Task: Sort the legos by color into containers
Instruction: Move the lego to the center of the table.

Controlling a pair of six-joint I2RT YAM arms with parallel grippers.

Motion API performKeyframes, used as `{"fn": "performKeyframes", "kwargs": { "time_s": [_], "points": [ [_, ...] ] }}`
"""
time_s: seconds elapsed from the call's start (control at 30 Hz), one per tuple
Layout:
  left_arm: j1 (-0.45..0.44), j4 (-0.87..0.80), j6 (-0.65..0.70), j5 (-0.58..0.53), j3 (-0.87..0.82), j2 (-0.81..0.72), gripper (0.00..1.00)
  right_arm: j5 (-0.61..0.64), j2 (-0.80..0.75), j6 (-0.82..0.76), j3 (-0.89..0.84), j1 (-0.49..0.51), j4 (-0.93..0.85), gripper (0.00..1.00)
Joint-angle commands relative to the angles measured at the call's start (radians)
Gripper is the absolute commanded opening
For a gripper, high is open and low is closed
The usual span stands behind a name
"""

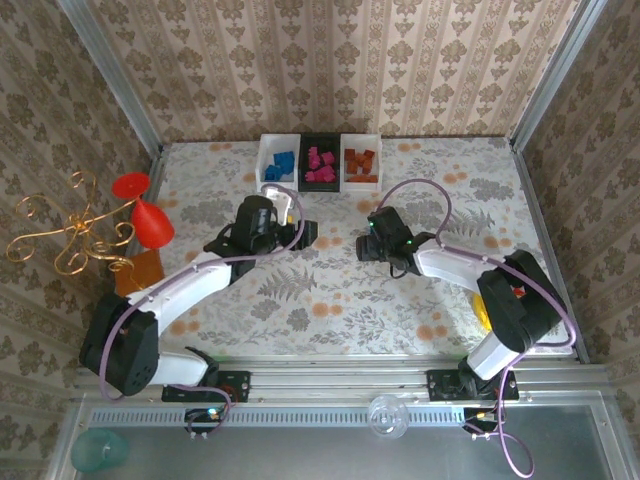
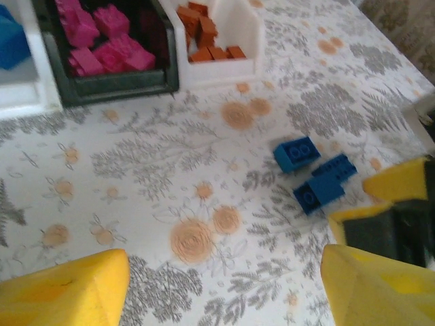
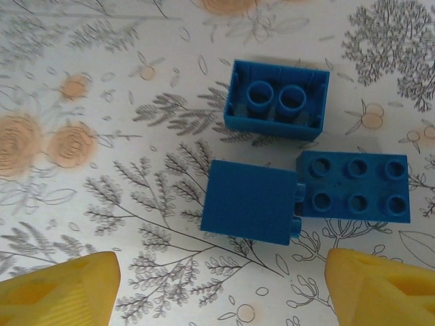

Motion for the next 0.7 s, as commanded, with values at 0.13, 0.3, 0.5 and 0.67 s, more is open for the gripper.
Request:
{"fn": "performKeyframes", "kwargs": {
  "time_s": [0.13,0.3,0.5,0.67],
  "points": [
    [-0.003,0.201,0.011,0.195,-0.150,0.006,0.75,0.112,0.128,-0.013,0.114,0.000,-0.077,0.79],
    [-0.003,0.245,0.022,0.183,-0.189,0.005,0.75,0.081,0.181,-0.038,0.167,0.004,-0.071,0.75],
    [0.007,0.217,0.018,0.091,-0.209,-0.006,0.75,-0.014,0.248,-0.036,0.240,0.048,-0.077,0.69],
    [0.045,0.226,-0.015,0.052,-0.244,-0.024,0.75,-0.257,0.248,-0.002,0.250,0.076,0.042,0.67]
  ]
}}
